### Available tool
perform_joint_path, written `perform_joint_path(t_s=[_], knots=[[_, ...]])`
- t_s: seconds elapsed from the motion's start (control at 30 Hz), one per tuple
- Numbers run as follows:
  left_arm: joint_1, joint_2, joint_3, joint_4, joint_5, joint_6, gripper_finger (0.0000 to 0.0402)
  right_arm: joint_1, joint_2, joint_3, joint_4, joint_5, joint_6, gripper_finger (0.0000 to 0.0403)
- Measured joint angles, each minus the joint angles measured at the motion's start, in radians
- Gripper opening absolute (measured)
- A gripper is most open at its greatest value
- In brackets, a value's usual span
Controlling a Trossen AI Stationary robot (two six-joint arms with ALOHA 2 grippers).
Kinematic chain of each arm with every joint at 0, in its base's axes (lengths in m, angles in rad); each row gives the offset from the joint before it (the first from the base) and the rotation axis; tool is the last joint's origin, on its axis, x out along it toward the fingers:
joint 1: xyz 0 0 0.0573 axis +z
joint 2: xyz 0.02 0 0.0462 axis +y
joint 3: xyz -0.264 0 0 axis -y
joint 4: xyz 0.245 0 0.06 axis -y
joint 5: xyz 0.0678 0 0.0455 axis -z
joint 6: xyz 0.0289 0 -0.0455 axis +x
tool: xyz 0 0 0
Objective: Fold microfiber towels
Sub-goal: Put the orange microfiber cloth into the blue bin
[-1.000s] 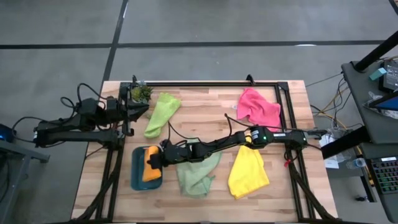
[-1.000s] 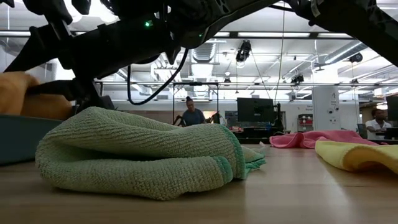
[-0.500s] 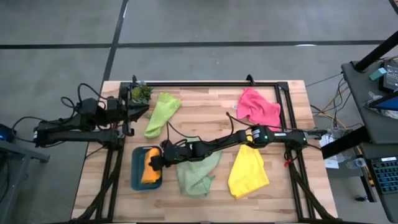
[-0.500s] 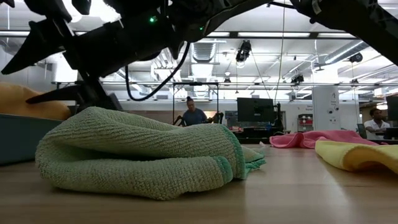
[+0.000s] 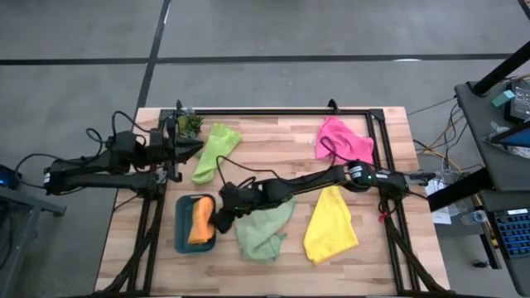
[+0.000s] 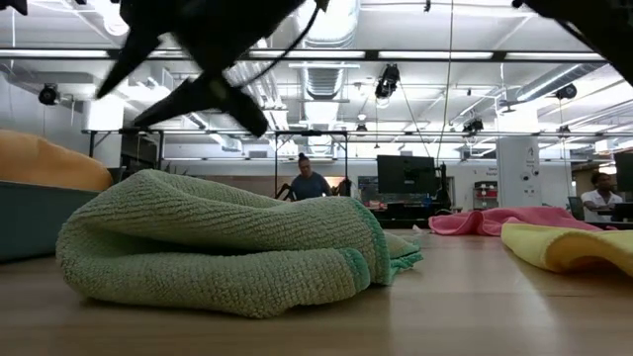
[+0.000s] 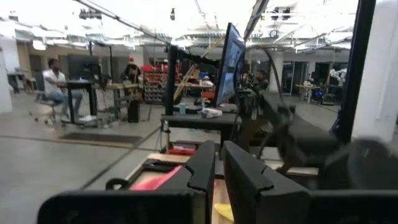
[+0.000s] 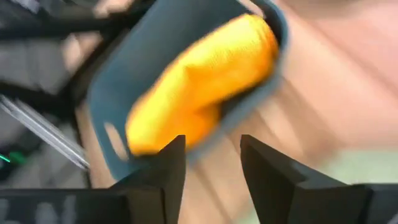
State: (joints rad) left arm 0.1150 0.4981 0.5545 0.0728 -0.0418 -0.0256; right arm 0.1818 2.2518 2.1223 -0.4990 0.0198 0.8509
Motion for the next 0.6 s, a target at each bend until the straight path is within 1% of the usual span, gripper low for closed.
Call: perform_joint_path(t_s=[0.13,0.2,0.3,0.4,0.5,0.6], knots=[[0.000,0.025,0.000,-0.033,0.011,-0.053,0.0020,0.035,-0.074,0.000,-0.186,0.070,-0.181,0.0117],[0.000,0.039,0.000,-0.048,0.029,-0.090,0.0020,0.046,-0.107,-0.002,-0.243,0.099,-0.254,0.0105],[-0.006,0.060,0.000,-0.066,0.091,-0.126,0.0020,0.058,-0.150,-0.024,-0.258,0.115,-0.341,0.0088],[-0.030,0.092,0.000,-0.059,0.149,-0.151,0.0020,0.070,-0.204,-0.076,-0.261,0.128,-0.421,0.0072],[-0.071,0.131,0.004,-0.034,0.156,-0.194,0.0020,0.085,-0.276,-0.158,-0.262,0.174,-0.465,0.0061],[-0.115,0.177,0.004,0.009,0.156,-0.208,0.0020,0.094,-0.364,-0.273,-0.210,0.218,-0.497,0.0051]])
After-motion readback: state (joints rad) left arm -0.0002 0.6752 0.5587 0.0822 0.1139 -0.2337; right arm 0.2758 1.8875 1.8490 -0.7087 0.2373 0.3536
